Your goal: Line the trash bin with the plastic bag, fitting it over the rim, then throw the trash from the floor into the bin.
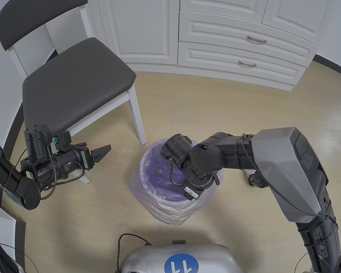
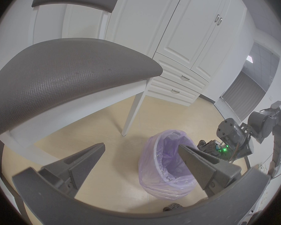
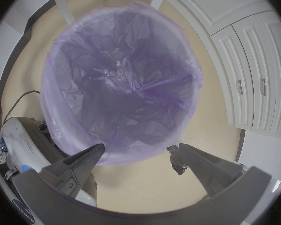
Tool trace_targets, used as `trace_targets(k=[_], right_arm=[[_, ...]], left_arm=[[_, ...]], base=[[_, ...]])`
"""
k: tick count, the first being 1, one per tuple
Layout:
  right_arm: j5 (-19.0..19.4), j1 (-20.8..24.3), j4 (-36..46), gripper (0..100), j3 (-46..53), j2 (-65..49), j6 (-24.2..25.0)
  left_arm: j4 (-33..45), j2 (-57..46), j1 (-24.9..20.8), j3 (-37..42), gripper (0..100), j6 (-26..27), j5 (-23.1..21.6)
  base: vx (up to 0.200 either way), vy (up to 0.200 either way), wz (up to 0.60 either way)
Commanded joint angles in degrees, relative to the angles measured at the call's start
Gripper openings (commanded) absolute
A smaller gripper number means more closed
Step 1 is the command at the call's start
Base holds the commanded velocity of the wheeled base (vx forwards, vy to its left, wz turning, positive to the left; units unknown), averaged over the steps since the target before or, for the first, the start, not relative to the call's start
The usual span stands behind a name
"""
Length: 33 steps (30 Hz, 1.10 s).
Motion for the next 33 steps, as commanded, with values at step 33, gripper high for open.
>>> trace_targets(k=[33], right_arm=[[-3.24,6.56,-8.56,100,-0.04,9.24,5.17]], left_arm=[[-1.25,-0.01,0.29,0.38,100,-0.11,-0.01]], base=[[0.0,0.0,0.0]])
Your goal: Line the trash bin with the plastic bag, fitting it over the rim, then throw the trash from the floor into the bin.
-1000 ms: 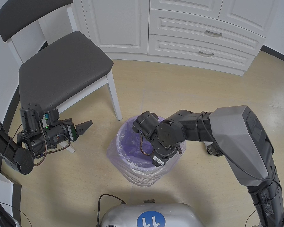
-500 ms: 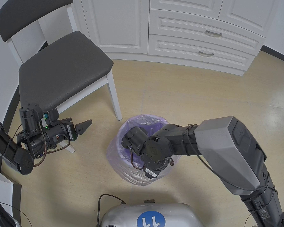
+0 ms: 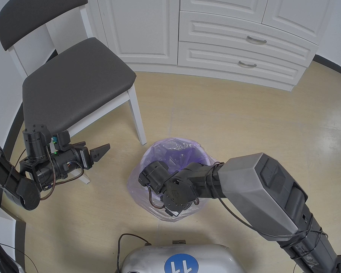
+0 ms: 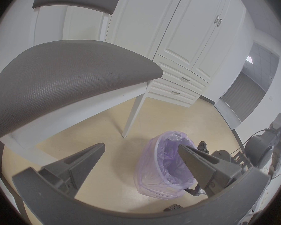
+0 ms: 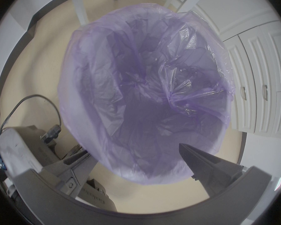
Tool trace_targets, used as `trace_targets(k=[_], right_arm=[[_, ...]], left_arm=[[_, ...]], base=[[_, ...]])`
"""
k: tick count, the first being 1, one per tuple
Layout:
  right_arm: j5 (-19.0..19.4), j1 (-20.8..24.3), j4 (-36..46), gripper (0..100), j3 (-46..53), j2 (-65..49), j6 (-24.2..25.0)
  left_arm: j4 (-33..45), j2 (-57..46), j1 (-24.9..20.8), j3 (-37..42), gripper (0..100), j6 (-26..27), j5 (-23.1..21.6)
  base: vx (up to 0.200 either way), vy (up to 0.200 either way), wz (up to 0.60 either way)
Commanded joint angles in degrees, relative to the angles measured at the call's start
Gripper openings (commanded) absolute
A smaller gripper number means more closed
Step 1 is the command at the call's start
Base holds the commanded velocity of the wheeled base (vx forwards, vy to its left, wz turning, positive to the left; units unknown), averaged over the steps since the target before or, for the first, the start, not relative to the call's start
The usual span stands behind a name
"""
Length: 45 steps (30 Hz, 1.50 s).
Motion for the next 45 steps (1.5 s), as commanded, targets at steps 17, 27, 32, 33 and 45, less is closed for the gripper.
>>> trace_targets(k=[17,27,32,33,45], right_arm=[[-2.21,2.03,-15.17,100,-0.01,6.24,-2.98],[-1.77,2.64,-16.49,100,-0.01,2.99,-3.33],[-1.24,5.19,-16.93,100,9.64,-3.87,-1.84],[-1.15,5.89,-17.1,100,12.8,-5.62,-0.78],[0.69,8.0,-24.93,100,30.38,-18.46,5.81]], left_arm=[[-0.02,0.0,-0.07,-0.1,100,-0.01,0.1],[-0.02,0.0,-0.07,0.08,100,0.08,0.1],[-0.02,0.18,-0.43,0.6,100,0.17,0.01],[-0.02,0.27,-0.51,0.78,100,0.17,0.1],[-0.02,3.52,-0.78,0.69,100,0.34,0.1]], base=[[0.0,0.0,0.0],[0.0,0.0,0.0],[0.0,0.0,0.0],[0.0,0.0,0.0],[0.0,0.0,0.0]])
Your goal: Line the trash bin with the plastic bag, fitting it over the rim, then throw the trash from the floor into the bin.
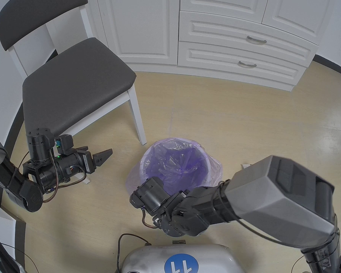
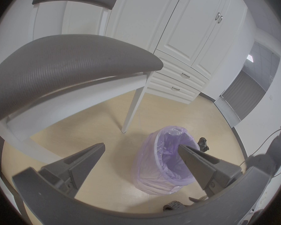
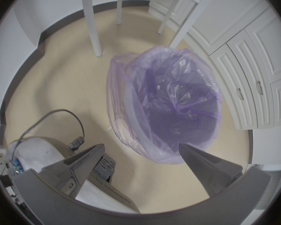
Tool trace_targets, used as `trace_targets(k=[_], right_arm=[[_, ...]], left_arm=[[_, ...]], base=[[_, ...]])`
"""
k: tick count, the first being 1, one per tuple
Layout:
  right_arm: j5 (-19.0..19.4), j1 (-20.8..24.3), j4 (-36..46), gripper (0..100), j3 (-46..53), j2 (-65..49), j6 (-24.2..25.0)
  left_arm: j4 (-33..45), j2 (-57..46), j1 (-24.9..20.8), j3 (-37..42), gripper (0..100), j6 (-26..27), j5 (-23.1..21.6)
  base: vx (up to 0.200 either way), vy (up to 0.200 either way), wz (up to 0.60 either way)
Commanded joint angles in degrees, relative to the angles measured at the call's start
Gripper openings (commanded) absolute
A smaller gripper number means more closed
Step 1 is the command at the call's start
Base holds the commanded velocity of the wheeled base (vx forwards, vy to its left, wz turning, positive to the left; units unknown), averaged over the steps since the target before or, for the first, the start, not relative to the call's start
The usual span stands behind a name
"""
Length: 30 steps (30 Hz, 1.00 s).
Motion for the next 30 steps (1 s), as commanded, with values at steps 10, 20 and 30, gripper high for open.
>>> trace_targets(k=[10,20,30], right_arm=[[0.14,-4.08,-31.23,100,29.17,-17.95,10.33],[2.52,-20.78,-62.34,100,41.47,-16.28,10.69],[6.65,-24.74,-67.53,100,40.77,-12.06,13.41]], left_arm=[[-6.17,18.25,-3.38,2.96,100,6.99,2.73],[-8.19,28.71,-5.05,-0.91,100,7.17,7.74],[3.23,31.88,-4.87,-12.95,100,7.26,8.53]], base=[[0.0,0.0,0.0],[0.0,0.0,0.0],[0.0,0.0,0.0]])
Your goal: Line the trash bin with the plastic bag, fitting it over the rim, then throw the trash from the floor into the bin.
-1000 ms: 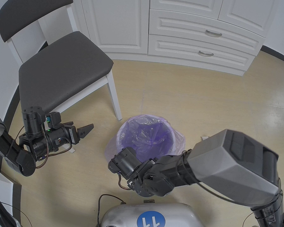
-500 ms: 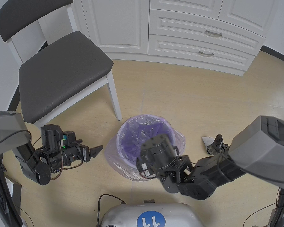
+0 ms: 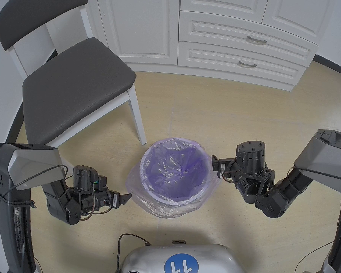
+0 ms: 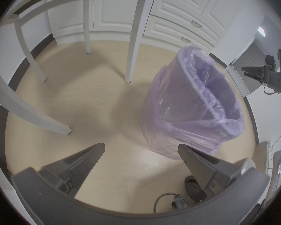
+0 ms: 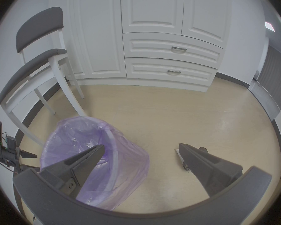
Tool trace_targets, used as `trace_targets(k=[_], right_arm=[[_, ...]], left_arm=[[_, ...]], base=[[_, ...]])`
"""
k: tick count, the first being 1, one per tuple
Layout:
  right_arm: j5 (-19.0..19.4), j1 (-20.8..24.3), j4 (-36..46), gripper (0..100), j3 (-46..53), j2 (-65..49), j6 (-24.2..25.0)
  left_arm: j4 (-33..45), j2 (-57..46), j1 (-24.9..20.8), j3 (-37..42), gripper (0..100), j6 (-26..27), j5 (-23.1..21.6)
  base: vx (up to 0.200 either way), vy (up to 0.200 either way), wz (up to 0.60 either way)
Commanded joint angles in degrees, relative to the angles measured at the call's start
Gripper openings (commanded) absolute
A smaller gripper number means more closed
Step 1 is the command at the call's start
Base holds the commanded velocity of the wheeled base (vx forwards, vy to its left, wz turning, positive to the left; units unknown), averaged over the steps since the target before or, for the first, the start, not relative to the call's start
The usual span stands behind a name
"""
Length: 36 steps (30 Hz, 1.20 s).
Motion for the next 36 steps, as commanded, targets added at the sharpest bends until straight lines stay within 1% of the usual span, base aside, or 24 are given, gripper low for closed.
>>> trace_targets(k=[1,2,4,5,8,9,10,13,15,16,17,18,27,30,32,34,36], right_arm=[[1.6,-2.19,-0.75,100,-1.0,3.07,0.96],[1.6,-2.28,-0.75,100,-1.18,3.07,0.96],[1.69,-2.45,-0.66,100,-1.97,2.89,0.96],[1.69,-2.45,-0.66,100,-1.97,2.81,0.96],[1.77,-2.81,-0.75,100,-2.06,2.89,0.96],[1.77,-2.81,-0.75,100,-2.06,2.98,0.96],[1.86,-2.81,-0.75,100,-2.14,3.07,0.96],[2.39,-2.98,-0.75,100,-2.14,3.25,0.96],[2.39,-2.98,-0.75,100,-2.14,3.25,0.96],[2.74,-3.07,-0.75,100,-2.23,4.04,0.96],[2.74,-3.07,-0.75,100,-2.23,4.04,0.96],[2.74,-3.25,-0.75,100,-3.55,5.27,1.05],[2.74,-5.71,-0.75,100,-9.0,12.39,1.05],[2.74,-6.32,-0.66,100,-10.06,13.71,1.14],[2.83,-7.02,-0.66,100,-12.08,15.9,1.67],[2.83,-7.29,-0.57,100,-13.22,17.13,2.02],[2.83,-7.38,-0.39,100,-15.68,19.77,2.99]], left_arm=[[6.41,5.08,0.0,-9.69,100,0.05,1.66],[6.59,5.17,0.0,-10.04,100,0.05,1.74],[9.23,7.81,0.18,-16.63,100,0.05,4.47],[10.02,8.42,0.18,-18.04,100,0.05,4.82],[16.35,11.24,0.09,-25.69,100,-0.04,6.49],[17.23,11.5,0.09,-26.83,100,-0.04,6.75],[20.04,12.82,0.0,-30.7,100,-0.21,8.07],[24.61,15.02,-0.17,-37.9,100,-0.56,10.62],[24.61,15.02,-0.17,-37.9,100,-0.56,10.62],[28.12,15.9,-0.26,-41.77,100,-0.56,10.97],[28.12,15.9,-0.26,-41.77,100,-0.56,10.97],[30.5,15.98,-0.52,-44.14,100,-0.47,10.97],[38.76,19.76,-2.19,-54.51,100,0.05,10.8],[39.46,20.03,-2.46,-55.13,100,0.05,10.8],[39.46,19.59,-2.37,-54.07,100,-0.12,10.8],[39.02,19.24,-2.02,-52.84,100,-0.12,10.8],[38.14,17.21,-1.05,-49.24,100,-0.12,10.53]], base=[[0.0,0.0,0.0],[0.0,0.0,0.0],[0.0,0.0,0.0],[0.0,0.0,0.0],[0.0,0.0,0.0],[0.0,0.0,0.0],[0.0,0.0,0.0],[0.0,0.0,0.0],[0.0,0.0,0.0],[0.0,0.0,0.0],[0.0,0.0,0.0],[0.0,0.0,0.0],[0.0,0.0,0.0],[0.0,0.0,0.0],[0.0,0.0,0.0],[0.0,0.0,0.0],[0.0,0.0,0.0]])
